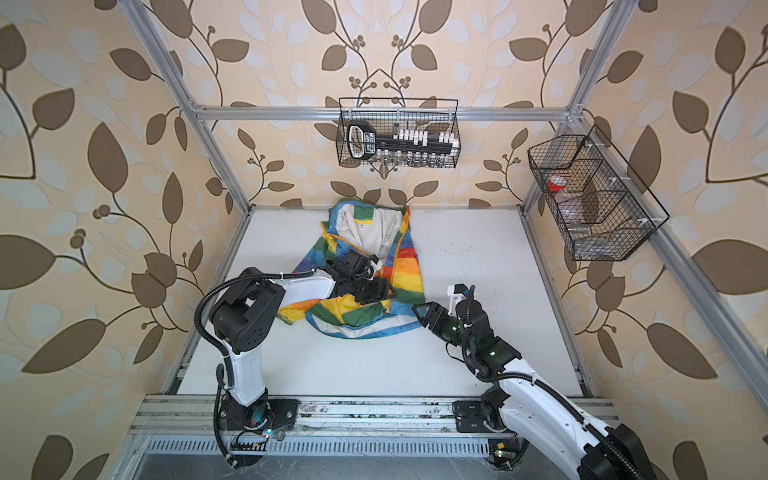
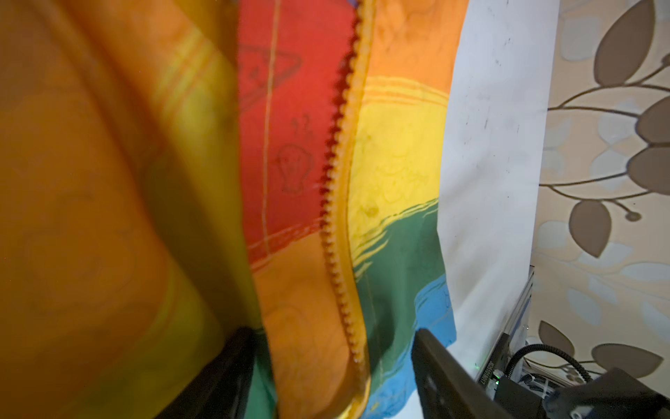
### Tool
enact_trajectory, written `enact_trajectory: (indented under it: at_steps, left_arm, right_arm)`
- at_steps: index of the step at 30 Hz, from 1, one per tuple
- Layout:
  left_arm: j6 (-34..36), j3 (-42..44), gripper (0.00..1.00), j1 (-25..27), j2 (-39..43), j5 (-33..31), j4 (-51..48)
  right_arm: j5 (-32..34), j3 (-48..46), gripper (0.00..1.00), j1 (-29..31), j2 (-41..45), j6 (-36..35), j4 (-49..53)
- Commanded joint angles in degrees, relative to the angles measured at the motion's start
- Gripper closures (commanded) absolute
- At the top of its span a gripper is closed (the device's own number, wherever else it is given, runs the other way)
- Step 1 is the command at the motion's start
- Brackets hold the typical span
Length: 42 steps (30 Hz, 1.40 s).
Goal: Zip up the jacket
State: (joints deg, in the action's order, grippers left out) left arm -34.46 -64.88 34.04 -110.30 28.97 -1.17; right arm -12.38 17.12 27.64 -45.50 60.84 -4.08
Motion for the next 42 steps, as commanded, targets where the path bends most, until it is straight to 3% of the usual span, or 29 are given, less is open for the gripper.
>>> enact_trajectory:
  at_steps: [1, 9, 18, 27, 34, 42]
  left_arm:
    - [-0.26, 0.27, 0.30, -0.31, 1.90, 3.90, 6.47]
    - [-2.42, 0.84, 0.31, -0.28, 5.53, 7.93, 8.69]
    - [-1.23, 2.66, 0.41, 1.36, 5.03, 9.96, 6.36]
    - [-1.87, 5.53, 0.52, 3.00, 5.83, 7.77, 6.73]
    - [-4.86, 6.26, 0.67, 3.01, 4.67, 5.74, 10.16]
    - [-5.74, 5.28, 0.77, 2.96, 4.82, 1.16, 7.32]
  right_arm:
    - [1.00, -1.21, 0.26, 0.31, 0.48, 1.04, 0.82]
    - [1.48, -1.79, 0.25, 0.25, 1.62, 0.95, 1.77]
    - [1.47, -1.83, 0.26, 0.26, 1.93, 1.30, 1.50]
    - [1.33, -2.70, 0.26, 0.49, 2.10, 2.24, 0.41]
    - [0.97, -4.65, 0.28, 0.49, 3.15, 4.75, -1.73]
    - [0.43, -5.09, 0.28, 0.49, 3.10, 6.00, -3.61]
